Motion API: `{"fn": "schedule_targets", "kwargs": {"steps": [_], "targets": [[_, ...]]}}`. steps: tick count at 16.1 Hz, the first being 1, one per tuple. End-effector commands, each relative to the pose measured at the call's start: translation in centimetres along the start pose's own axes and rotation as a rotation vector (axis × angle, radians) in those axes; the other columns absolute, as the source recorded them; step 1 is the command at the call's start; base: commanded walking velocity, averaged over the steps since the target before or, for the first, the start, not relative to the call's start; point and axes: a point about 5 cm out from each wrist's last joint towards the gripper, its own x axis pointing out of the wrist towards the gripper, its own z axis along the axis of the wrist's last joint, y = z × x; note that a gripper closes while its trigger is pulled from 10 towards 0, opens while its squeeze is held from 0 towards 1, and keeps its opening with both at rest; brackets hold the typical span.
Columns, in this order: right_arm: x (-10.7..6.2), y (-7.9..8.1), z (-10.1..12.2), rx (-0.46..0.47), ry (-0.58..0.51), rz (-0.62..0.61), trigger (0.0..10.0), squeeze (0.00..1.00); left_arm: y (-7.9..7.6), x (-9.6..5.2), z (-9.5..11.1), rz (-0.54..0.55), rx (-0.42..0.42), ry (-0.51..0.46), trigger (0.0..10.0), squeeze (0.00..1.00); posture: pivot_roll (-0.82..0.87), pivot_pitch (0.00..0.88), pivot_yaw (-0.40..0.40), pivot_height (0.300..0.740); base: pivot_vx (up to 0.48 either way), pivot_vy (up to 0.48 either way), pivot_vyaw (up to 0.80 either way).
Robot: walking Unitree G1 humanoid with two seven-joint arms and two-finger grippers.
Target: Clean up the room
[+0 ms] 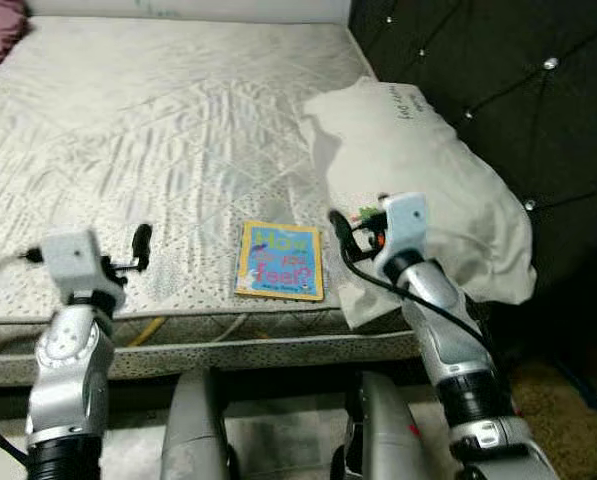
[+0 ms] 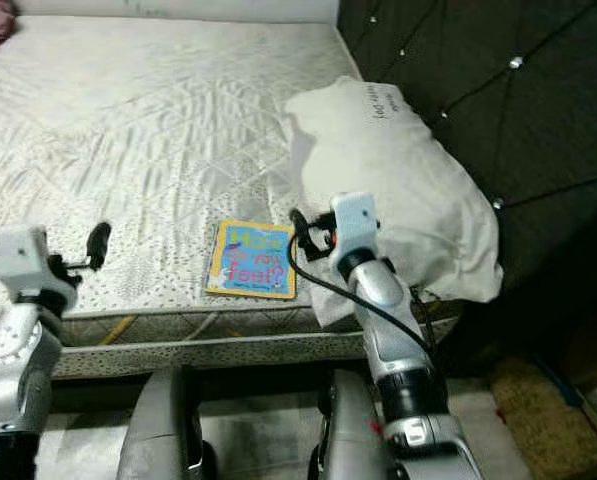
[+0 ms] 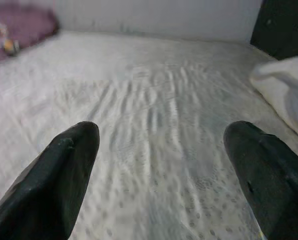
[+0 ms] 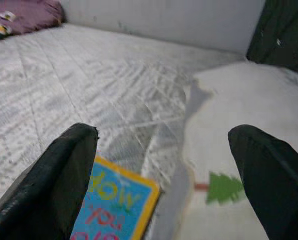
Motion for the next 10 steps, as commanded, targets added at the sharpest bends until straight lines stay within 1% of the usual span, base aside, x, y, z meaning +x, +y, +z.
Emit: {"fn": "schedule_targets", "kwargs": {"steps": [1,3,4,5,6,7,8,9,10], "targets": [[0.6,-0.3,0.2,0.011,-0.009,-0.001,10.0,0.00,-0.5,0.1,1.5,-0.043,0.073,-0.036,10.0,1.00,0.09,0.000,-0.066,0.586,0.000,0.000,0.00],[1.2,0.3,0.6,0.017,-0.026,0.019,10.0,0.00,-1.5,-0.2,3.8,-0.155,0.228,-0.161,10.0,1.00,0.10,0.000,-0.088,0.606,0.000,0.000,0.00],[1.3,0.4,0.7,0.020,-0.029,0.023,10.0,0.00,-1.5,-0.1,4.3,-0.158,0.269,-0.194,10.0,1.00,0.11,0.000,-0.094,0.615,0.000,0.000,0.00],[1.5,0.3,0.5,0.020,-0.030,0.020,10.0,0.00,-1.3,-0.1,4.0,-0.089,0.222,-0.168,10.0,1.00,0.10,0.000,-0.086,0.630,0.000,0.000,0.00],[1.4,0.0,0.5,0.025,-0.033,0.008,10.0,0.00,-1.4,-0.4,3.3,-0.049,0.180,-0.143,10.0,1.00,0.08,0.000,-0.079,0.639,0.000,0.000,0.00],[1.2,-0.3,0.5,0.027,-0.038,-0.011,10.0,0.00,-2.2,-1.2,2.6,-0.020,0.132,-0.126,10.0,0.33,0.06,0.000,-0.068,0.654,0.000,0.000,0.00],[0.8,-0.6,0.3,0.026,-0.036,-0.022,10.0,0.00,-3.0,-1.9,2.0,-0.009,0.124,-0.114,10.0,0.00,0.05,0.000,-0.064,0.668,0.000,0.000,0.00],[0.3,-1.0,-0.3,0.031,-0.021,-0.044,10.0,0.00,-3.4,-2.7,1.3,0.013,0.111,-0.099,10.0,0.00,0.04,0.000,-0.062,0.683,0.000,0.000,0.00],[0.1,-1.1,-0.5,0.033,-0.018,-0.051,10.0,0.00,-3.5,-3.1,1.0,0.022,0.096,-0.090,10.0,0.00,0.04,0.000,-0.063,0.692,0.000,0.000,0.00]]}}
